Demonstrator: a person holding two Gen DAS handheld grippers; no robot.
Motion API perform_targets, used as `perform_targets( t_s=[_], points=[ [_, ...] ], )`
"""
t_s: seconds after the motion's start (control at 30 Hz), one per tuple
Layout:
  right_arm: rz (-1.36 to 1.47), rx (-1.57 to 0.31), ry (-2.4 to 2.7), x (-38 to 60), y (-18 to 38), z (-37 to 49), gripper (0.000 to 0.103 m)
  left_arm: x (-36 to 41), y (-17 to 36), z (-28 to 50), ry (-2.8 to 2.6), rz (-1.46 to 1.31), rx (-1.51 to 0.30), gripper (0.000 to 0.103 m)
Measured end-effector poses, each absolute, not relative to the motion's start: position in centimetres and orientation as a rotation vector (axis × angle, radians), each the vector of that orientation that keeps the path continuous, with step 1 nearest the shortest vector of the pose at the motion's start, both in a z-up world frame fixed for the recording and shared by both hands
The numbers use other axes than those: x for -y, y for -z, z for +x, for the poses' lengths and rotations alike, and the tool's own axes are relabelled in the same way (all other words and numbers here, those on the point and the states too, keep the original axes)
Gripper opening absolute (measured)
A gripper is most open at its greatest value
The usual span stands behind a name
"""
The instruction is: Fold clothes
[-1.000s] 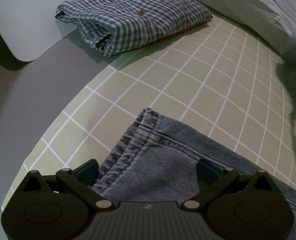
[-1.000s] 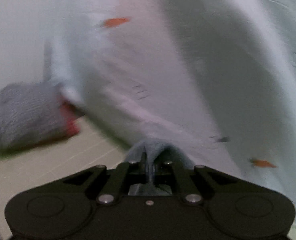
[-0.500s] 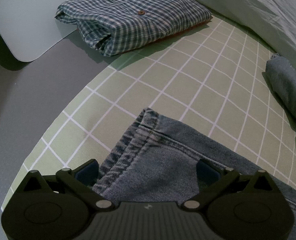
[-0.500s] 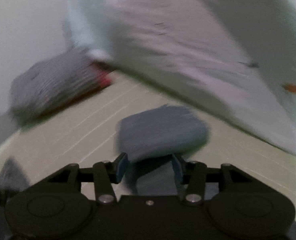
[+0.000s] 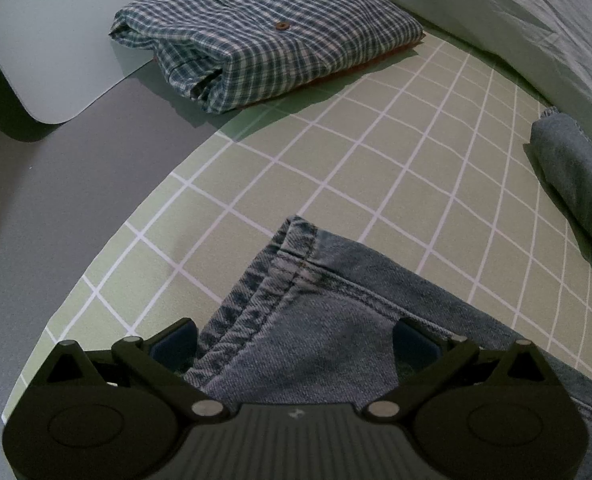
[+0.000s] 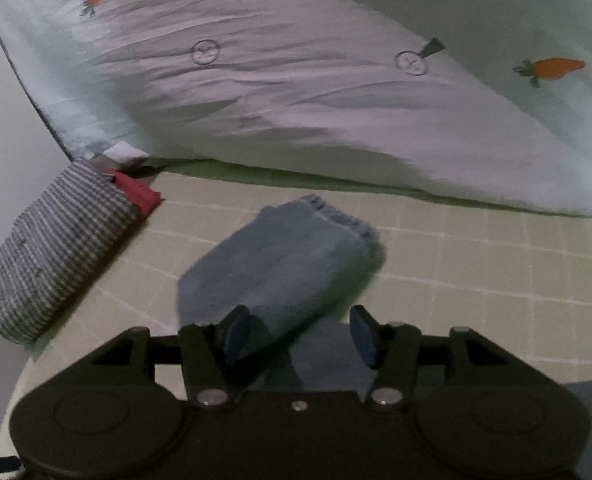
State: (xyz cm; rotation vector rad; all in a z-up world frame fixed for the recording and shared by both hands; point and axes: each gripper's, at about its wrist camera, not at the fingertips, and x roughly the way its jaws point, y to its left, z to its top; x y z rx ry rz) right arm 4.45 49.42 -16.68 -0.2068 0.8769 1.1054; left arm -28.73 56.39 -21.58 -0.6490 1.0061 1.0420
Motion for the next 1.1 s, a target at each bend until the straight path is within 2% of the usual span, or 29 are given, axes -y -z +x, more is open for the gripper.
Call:
perform_targets(
  t_s=[0.2, 0.23, 0.27, 0.3, 0.33, 0.37, 0.43, 0.5, 0.63, 0.7, 0.77, 0.8, 0.87, 0.9, 0.93, 0.97, 1.0, 1.1],
  points=[
    [-0.213, -0.818, -1.116, -50.5, 15.7, 3.1, 0.059, -56.4, 21.6, -28.7, -1.042, -0.648, -1.005, 0.103],
    [-0.215, -0.808, -1.117, -50.7, 15.5, 2.9, 0.056, -56.4, 21.6, -28.7, -1.042, -0.648, -1.005, 0.103],
    [-0.216, -0.798, -1.119, -50.8, 15.4, 2.6, 0.052, -56.4, 21.6, -28.7, -1.042, -0.648, -1.005, 0.103],
    [-0.217, -0.789, -1.121, -51.0, 15.2, 2.4, 0.036, -56.4, 21.6, -28.7, -1.042, -0.648, -1.005, 0.103],
    [-0.218, -0.779, -1.122, -51.2, 15.0, 2.2, 0.012, -56.4, 21.6, -28.8, -1.042, -0.648, -1.004, 0.103],
    [-0.219, -0.769, -1.124, -51.4, 14.9, 1.9, 0.006, -56.4, 21.6, -28.8, -1.042, -0.648, -1.004, 0.103],
    [-0.221, -0.749, -1.127, -51.7, 14.5, 1.5, 0.004, -56.3, 21.6, -28.8, -1.042, -0.647, -1.002, 0.103],
    [-0.223, -0.730, -1.130, -52.1, 14.2, 1.0, 0.004, -56.3, 21.6, -28.8, -1.042, -0.646, -1.002, 0.103],
    [-0.364, -0.375, -1.198, -52.1, 9.7, -3.5, 0.003, -56.4, 21.6, -28.8, -1.040, -0.647, -1.004, 0.103],
    [-0.391, -0.322, -1.270, -52.1, 8.9, -4.9, 0.004, -56.5, 21.6, -28.8, -1.039, -0.648, -1.006, 0.103],
    [-0.439, -0.459, -1.367, -53.2, 10.7, -5.3, 0.009, -56.5, 21.6, -28.8, -1.038, -0.649, -1.007, 0.103],
    [-0.473, -0.570, -1.406, -54.0, 12.1, -5.2, 0.018, -56.5, 21.6, -28.8, -1.037, -0.648, -1.007, 0.103],
    [-0.546, -0.695, -1.393, -54.2, 14.8, -5.3, 0.022, -56.5, 21.6, -28.8, -1.035, -0.647, -1.006, 0.103],
    [-0.564, -0.711, -1.379, -53.7, 15.6, -5.5, 0.027, -56.5, 21.6, -28.8, -1.035, -0.646, -1.004, 0.103],
    [-0.548, -0.711, -1.377, -52.7, 15.7, -5.4, 0.040, -56.4, 21.6, -28.9, -1.036, -0.644, -1.001, 0.103],
    [-0.524, -0.709, -1.378, -51.6, 15.7, -5.3, 0.045, -56.4, 21.6, -28.9, -1.038, -0.644, -1.000, 0.103],
    [-0.501, -0.706, -1.369, -50.7, 15.4, -4.9, 0.049, -56.3, 21.6, -28.8, -1.039, -0.643, -0.999, 0.103],
    [-0.442, -0.690, -1.311, -48.2, 14.4, -2.8, 0.051, -56.4, 21.6, -28.8, -1.039, -0.644, -1.001, 0.103]
  ],
)
